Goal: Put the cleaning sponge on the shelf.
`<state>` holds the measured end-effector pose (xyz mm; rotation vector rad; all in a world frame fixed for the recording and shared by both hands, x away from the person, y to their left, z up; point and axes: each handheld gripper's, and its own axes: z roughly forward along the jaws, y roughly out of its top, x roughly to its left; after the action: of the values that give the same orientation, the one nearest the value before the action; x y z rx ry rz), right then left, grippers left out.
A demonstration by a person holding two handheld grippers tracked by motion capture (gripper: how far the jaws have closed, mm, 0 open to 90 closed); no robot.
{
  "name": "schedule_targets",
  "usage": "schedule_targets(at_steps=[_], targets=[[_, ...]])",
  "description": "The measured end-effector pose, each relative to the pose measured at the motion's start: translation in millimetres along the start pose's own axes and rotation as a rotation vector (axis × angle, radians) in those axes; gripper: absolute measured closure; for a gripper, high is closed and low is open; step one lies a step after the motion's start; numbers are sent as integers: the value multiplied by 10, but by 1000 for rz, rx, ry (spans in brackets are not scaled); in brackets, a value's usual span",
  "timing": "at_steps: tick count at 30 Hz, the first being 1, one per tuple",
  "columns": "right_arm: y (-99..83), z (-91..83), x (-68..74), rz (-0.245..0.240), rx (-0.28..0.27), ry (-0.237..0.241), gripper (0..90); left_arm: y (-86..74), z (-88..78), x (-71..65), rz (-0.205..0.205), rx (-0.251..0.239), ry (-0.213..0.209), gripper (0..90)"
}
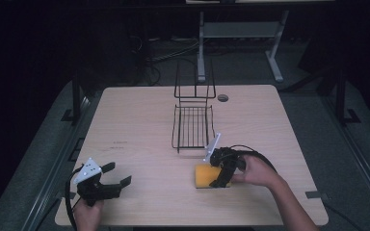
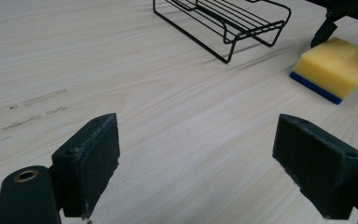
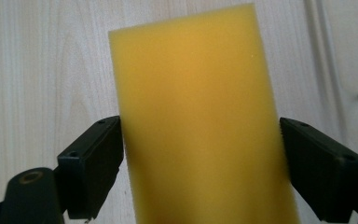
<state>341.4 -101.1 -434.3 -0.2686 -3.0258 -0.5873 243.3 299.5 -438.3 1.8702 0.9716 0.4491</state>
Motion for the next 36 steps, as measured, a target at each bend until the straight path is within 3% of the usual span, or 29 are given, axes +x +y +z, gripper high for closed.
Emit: schedule_targets(at_steps=[4,20,36], targets=[[-29,37,25,8,-19,-6,146,1,-7,0,1,-2,1,141],[-63,105,48,6,0,-32,154,-3,-10,10,-10,-6,-6,140],[-52,35,39,18,-20,-24,197,1,-15,7,-4,-7,-2,140]])
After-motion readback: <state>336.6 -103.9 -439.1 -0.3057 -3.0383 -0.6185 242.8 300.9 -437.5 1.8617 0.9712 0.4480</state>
